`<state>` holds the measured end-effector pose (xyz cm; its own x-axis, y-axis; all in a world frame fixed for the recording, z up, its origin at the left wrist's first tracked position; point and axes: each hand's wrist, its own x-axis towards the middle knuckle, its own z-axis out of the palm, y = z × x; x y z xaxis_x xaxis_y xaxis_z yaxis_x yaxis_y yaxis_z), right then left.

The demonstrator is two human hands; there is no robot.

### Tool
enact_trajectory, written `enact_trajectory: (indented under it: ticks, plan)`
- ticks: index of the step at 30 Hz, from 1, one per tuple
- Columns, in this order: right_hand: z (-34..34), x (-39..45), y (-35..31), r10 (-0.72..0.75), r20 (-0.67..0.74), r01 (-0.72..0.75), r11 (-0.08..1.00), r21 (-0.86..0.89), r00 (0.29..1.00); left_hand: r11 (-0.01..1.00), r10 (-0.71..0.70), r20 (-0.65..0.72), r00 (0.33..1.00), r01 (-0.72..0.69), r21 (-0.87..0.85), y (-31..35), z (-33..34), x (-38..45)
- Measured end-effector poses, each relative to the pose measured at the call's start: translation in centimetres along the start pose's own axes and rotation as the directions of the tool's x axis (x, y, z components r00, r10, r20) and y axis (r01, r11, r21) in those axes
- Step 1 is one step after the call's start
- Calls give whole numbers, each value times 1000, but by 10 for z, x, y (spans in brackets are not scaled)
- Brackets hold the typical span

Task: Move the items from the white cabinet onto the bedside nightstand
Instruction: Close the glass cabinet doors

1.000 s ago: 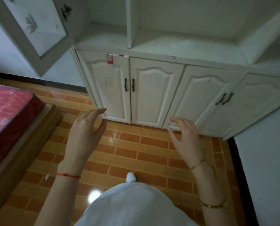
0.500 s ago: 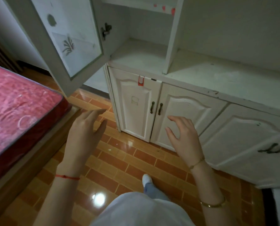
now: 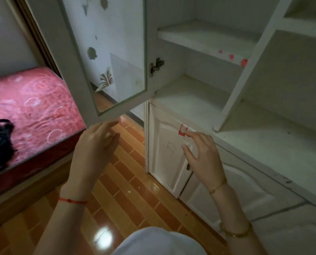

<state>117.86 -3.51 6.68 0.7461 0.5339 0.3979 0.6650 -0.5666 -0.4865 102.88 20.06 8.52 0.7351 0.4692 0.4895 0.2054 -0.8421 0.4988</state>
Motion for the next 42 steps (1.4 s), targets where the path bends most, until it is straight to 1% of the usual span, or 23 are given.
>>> enact_trajectory:
  ticks: [3,7,10,13,18,20,23,26,28,31,38,42]
  plan:
    - [3,45,-6,-129,-14,130,991,18,991,997,-5,-106,994,12,70,4,-7,28]
    - [5,101,-32,-279,-69,283,957,66,958,990,59,-254,965,-24,138,2,-29,71]
    - [7,140,-62,-369,-116,382,915,131,922,982,91,-387,918,-19,187,-5,-55,106]
    - [9,175,-98,-441,-173,468,866,178,881,975,138,-509,850,-27,219,-8,-87,139]
    - [10,225,-164,-534,-297,595,784,176,791,975,158,-646,747,-14,223,-13,-145,191]
    - [10,240,-190,-546,-347,624,764,167,762,967,206,-667,716,-44,251,-17,-165,210]
    - [15,257,-227,-552,-397,652,737,180,733,962,240,-677,696,-77,262,-22,-188,237]
    - [25,268,-256,-548,-431,655,742,146,717,959,273,-659,701,-144,244,-27,-200,262]
    - [34,272,-269,-541,-454,655,743,136,708,952,303,-624,720,-199,232,-29,-201,274]
    - [48,274,-279,-541,-465,656,745,122,701,941,338,-595,729,-262,213,-32,-201,286]
    - [63,277,-285,-496,-539,628,774,80,680,909,380,-622,684,-400,116,-42,-201,295]
    - [64,276,-285,-486,-542,611,789,65,686,889,416,-620,665,-442,122,-43,-203,295]
